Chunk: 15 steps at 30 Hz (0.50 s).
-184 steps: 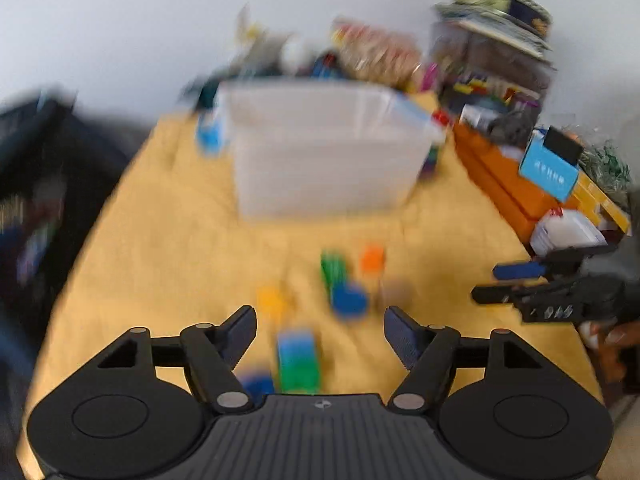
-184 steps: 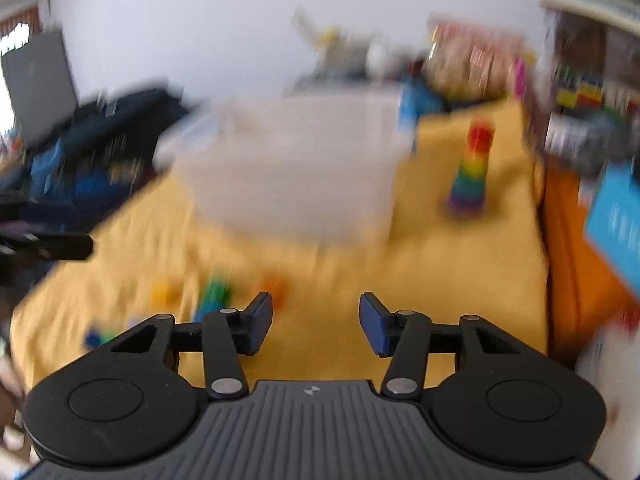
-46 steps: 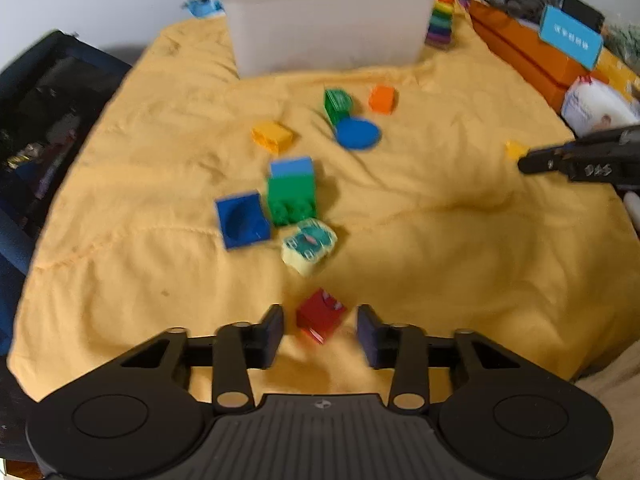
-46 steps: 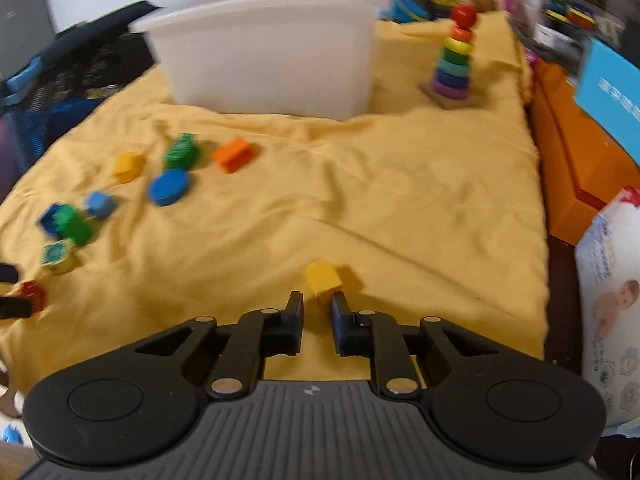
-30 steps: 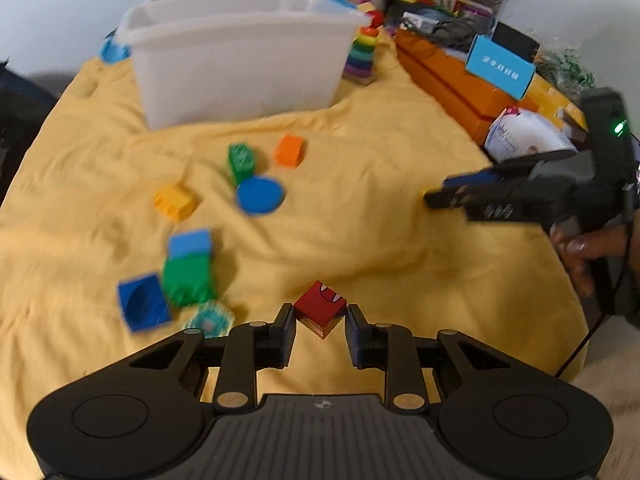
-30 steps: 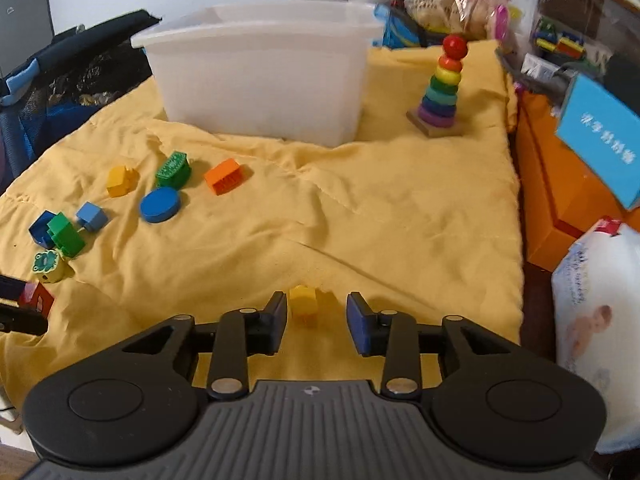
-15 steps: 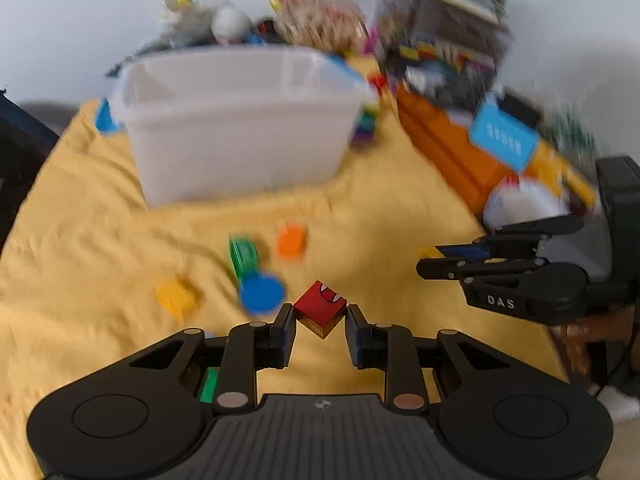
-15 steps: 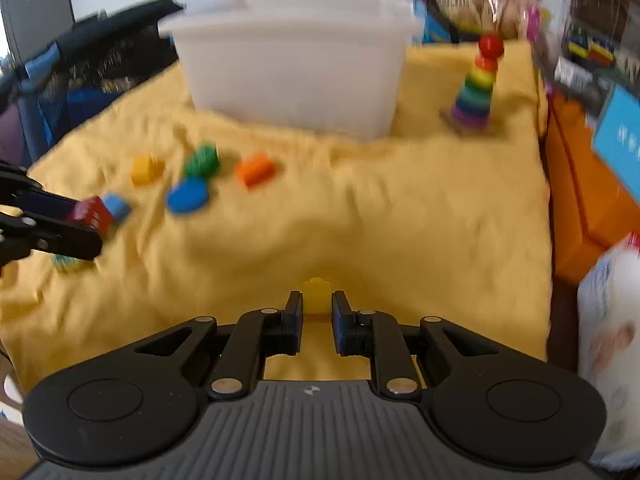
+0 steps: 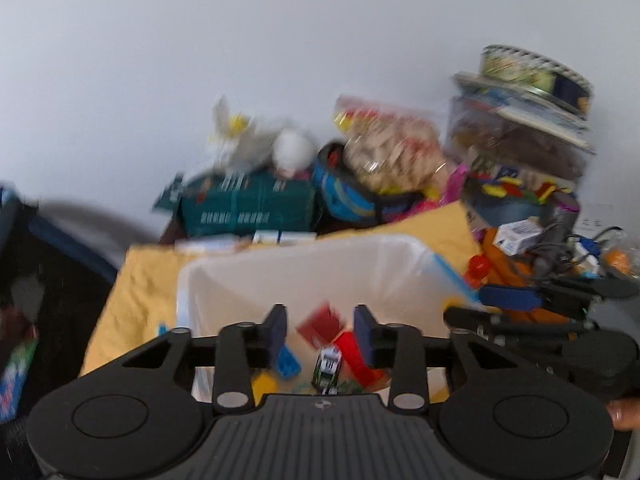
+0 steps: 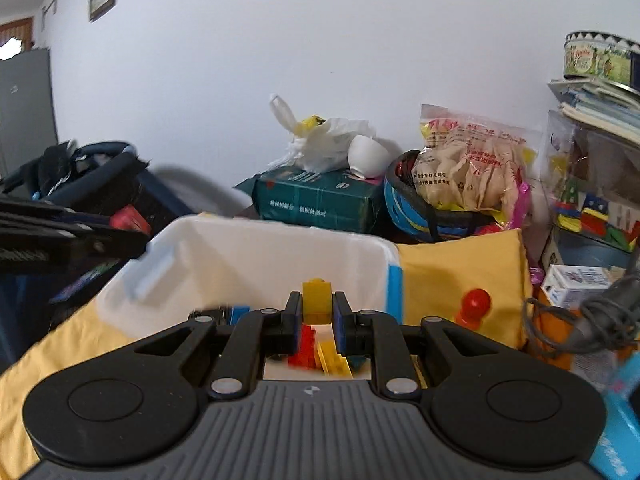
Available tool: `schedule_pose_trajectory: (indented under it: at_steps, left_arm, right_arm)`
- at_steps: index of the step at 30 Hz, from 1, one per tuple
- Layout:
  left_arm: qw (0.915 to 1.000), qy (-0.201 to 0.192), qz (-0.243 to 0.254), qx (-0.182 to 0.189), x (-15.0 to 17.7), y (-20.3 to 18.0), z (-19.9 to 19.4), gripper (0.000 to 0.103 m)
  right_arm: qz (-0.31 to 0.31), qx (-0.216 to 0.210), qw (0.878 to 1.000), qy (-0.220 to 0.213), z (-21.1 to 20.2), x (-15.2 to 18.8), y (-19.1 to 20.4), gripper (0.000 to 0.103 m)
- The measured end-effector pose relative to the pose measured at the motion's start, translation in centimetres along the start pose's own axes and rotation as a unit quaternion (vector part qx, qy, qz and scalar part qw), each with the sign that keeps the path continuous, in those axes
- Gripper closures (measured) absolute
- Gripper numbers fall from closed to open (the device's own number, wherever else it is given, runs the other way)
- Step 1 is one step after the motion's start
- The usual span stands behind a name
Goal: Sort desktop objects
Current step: 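Carry the red and yellow bricks over the white bin and open both tools, then move both tools back to the blanket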
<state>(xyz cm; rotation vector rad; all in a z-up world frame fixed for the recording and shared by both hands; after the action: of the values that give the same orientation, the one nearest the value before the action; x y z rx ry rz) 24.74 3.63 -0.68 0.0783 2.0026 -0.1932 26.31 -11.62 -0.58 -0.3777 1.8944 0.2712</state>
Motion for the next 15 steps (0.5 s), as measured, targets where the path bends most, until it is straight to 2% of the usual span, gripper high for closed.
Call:
schedule_pose_trajectory:
  at_steps: [1, 2, 3, 4, 6, 7, 11, 15]
  left_arm:
    - [0.9999, 0.002, -0.012, 0.004, 0.5, 0.2, -0.3, 0.061]
    - [0.9998, -0.004, -0.015, 0.014, 1.0, 0.1, -1.1, 0.061]
    - [0.9997, -0.009, -0.01, 0.019, 1.5, 0.1, -2.2, 0.061]
    - [0.9998, -0.015, 0.003, 0.015, 2.3, 0.2, -3.7, 0.059]
    - [0.9995, -0.02, 0.021, 0.009, 4.2, 0.8, -6.4, 0.049]
    - [0.9995, -0.016, 0.026, 0.008, 5.6, 1.2, -7.8, 0.047]
    - [0.9986, 0.032, 0.042, -0.01, 11.7, 3.0, -11.9, 0.045]
    - [0.9943, 0.095, 0.039, -0.026, 17.9, 3.4, -14.5, 0.045]
  right_arm:
    - [0.001, 0.001, 1.0, 0.015, 0.5, 0.7, 0.0, 0.057]
    - [0.009, -0.006, 1.0, 0.02, 0.2, 1.2, 0.0, 0.062]
    - [0.02, -0.024, 0.999, 0.013, -0.7, 1.5, 0.2, 0.071]
    - [0.021, -0.033, 0.999, 0.008, -2.0, 2.1, 0.3, 0.07]
    - [0.002, -0.041, 0.999, 0.016, -4.4, 3.9, 0.7, 0.07]
    - [-0.005, -0.05, 0.998, 0.026, -5.7, 5.6, 1.0, 0.07]
    - [0.027, -0.078, 0.991, 0.105, -8.0, 11.9, 1.9, 0.07]
    - [-0.001, -0.078, 0.985, 0.157, -8.8, 16.3, 3.2, 0.07]
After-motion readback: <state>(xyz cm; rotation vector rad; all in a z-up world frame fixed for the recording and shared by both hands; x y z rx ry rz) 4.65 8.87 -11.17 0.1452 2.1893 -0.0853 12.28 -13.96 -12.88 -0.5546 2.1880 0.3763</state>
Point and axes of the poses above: each gripper's, at about its wrist camera, not at the fingertips, and z roughly the way its jaws point, y to its left, x to its underside, the point moved 10 cm from there along z, roughly the way its jaws point, and after that the axes turned 11 degrees about -y, right-handed, at the moved point
